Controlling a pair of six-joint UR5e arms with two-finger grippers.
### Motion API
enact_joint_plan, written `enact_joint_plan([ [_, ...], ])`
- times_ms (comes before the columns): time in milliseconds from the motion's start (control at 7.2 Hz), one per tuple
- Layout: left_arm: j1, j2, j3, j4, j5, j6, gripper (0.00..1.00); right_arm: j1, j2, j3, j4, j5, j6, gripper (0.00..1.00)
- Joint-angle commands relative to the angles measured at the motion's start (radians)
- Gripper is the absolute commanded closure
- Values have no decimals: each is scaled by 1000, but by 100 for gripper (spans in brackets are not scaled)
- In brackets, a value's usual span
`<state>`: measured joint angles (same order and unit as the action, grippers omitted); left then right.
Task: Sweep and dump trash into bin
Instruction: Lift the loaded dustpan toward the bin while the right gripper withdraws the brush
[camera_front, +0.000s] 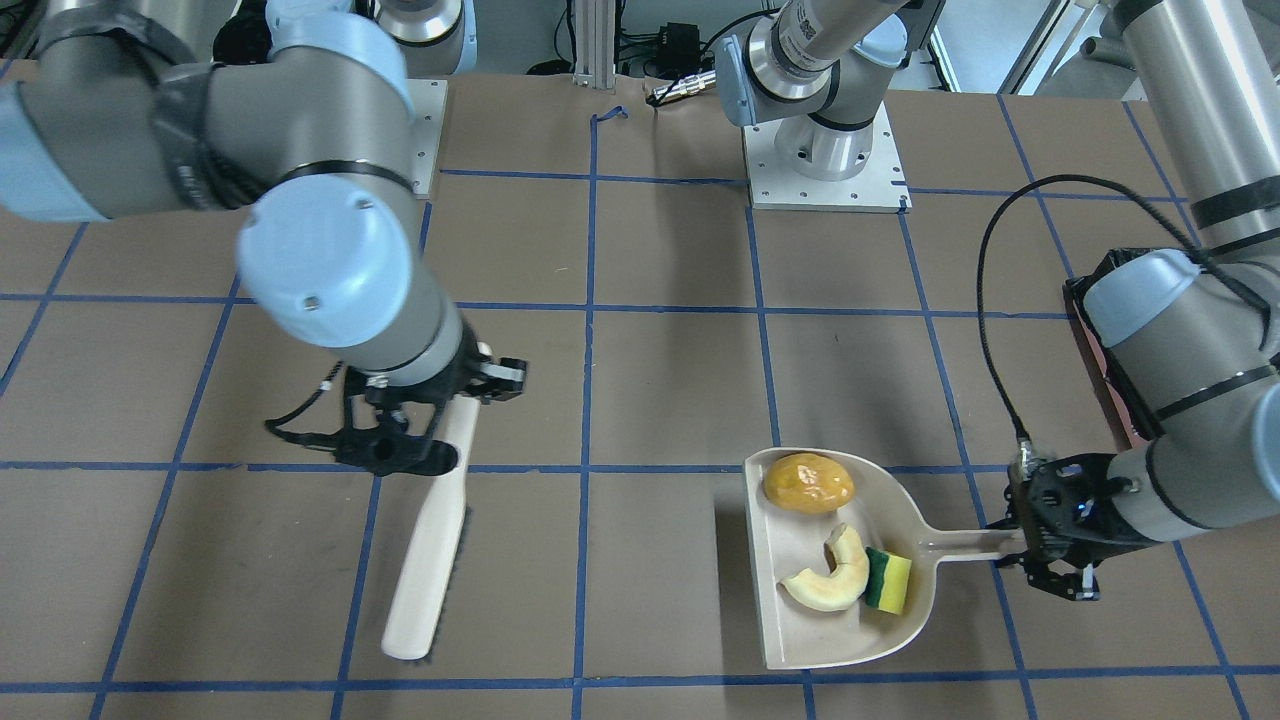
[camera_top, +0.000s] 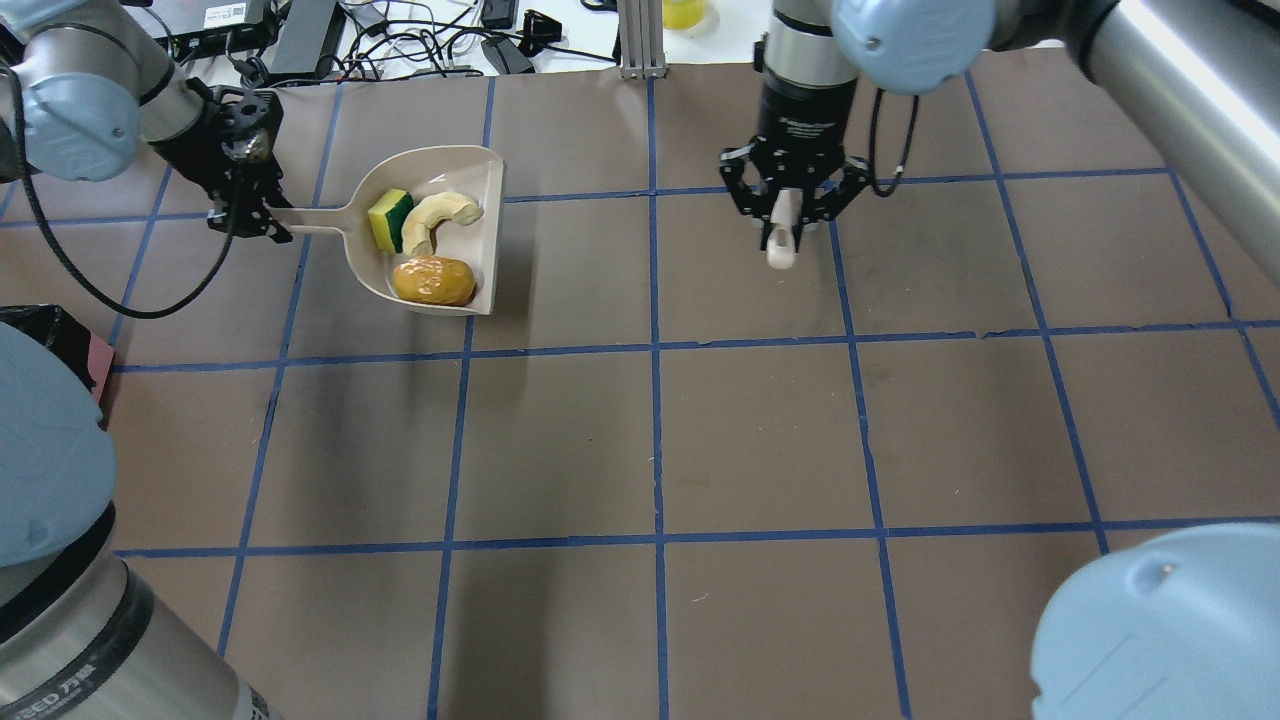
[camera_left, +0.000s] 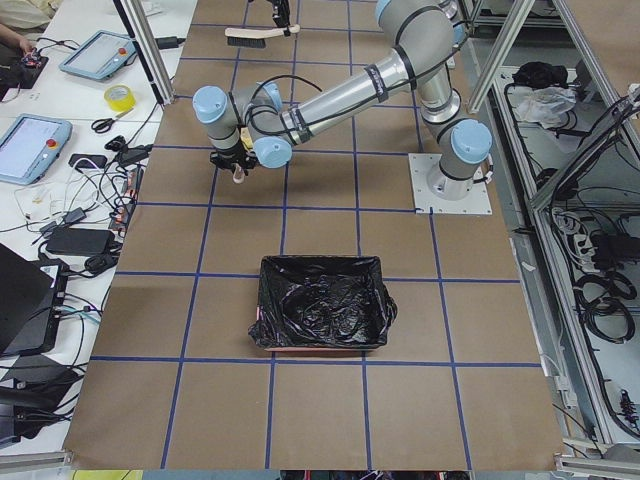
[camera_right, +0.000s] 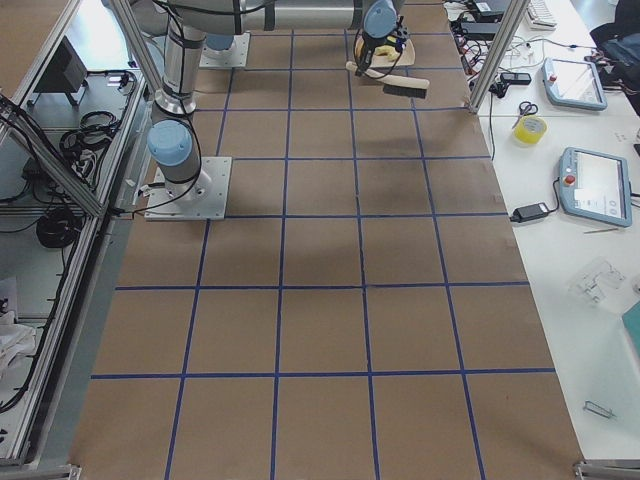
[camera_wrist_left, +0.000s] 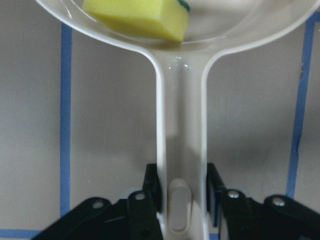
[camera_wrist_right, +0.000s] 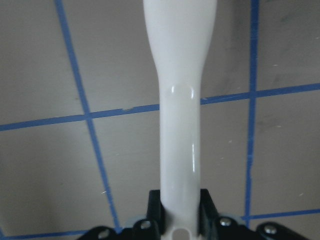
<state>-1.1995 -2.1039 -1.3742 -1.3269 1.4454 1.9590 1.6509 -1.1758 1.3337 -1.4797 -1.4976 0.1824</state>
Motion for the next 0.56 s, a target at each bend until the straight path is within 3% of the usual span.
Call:
enact_joint_plan([
  [0,98,18,91,-123,1,176,100,-205,-22,61,-30,-52,-256,96],
  [278,275,-16,238,-237,9,465,100,-317,-5,83,-43,-189,-387,96],
  [417,344,-28,307,-282,7,582,100,-365,10,103,-75,-205,-475,96],
])
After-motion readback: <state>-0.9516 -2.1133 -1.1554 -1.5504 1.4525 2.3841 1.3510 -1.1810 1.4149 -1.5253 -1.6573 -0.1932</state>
